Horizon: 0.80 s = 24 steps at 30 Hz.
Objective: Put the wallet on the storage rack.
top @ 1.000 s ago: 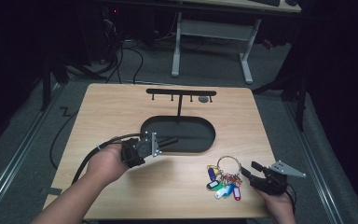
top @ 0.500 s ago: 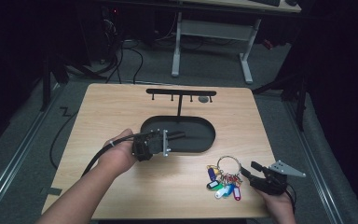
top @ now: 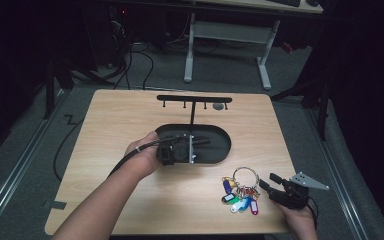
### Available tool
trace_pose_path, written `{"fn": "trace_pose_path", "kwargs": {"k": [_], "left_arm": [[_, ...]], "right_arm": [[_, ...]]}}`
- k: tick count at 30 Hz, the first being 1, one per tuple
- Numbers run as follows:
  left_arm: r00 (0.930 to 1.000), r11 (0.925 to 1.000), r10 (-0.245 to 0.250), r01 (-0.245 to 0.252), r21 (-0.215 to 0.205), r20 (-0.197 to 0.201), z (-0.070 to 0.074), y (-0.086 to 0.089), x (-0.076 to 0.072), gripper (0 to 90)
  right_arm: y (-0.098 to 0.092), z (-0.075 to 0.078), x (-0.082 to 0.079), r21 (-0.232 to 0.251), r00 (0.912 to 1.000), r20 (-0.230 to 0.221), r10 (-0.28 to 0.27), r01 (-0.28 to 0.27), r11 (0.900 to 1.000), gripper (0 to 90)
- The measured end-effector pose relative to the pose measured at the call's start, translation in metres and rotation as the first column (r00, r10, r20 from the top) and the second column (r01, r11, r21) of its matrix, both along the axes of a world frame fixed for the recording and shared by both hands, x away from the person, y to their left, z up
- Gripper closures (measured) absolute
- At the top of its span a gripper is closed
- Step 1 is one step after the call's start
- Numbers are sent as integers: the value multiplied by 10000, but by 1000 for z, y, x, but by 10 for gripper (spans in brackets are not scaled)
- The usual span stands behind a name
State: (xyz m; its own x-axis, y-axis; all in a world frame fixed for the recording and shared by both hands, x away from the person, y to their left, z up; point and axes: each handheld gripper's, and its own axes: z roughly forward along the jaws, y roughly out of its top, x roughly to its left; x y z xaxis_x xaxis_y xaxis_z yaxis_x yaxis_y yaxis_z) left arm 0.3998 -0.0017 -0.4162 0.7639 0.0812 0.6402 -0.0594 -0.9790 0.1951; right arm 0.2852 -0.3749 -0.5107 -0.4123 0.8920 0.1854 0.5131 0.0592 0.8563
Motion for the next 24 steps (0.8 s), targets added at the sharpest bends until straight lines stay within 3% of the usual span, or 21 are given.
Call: {"fn": "trace_pose_path", "kwargs": {"k": [7,12,19,24], "left_arm": [[9998,9998,-118,120,-169,140,0,-12,10,734],[9993,9998,-210,211,-7,298,-3,-19,14,734],[9991,9997,-221,223,-54,353,-14,-32,29,734],[9987,9991,-351,360,-229,372,-21,-39,31,734]], "right_arm": [[0,2,0,43,10000,70,-5,5,10000,410],[-1,2,0,96,10000,56,1,-2,10000,410],[-1,1,1,106,10000,23,9,-9,9999,411],[-2,1,0,134,10000,43,-14,14,9999,411]]}}
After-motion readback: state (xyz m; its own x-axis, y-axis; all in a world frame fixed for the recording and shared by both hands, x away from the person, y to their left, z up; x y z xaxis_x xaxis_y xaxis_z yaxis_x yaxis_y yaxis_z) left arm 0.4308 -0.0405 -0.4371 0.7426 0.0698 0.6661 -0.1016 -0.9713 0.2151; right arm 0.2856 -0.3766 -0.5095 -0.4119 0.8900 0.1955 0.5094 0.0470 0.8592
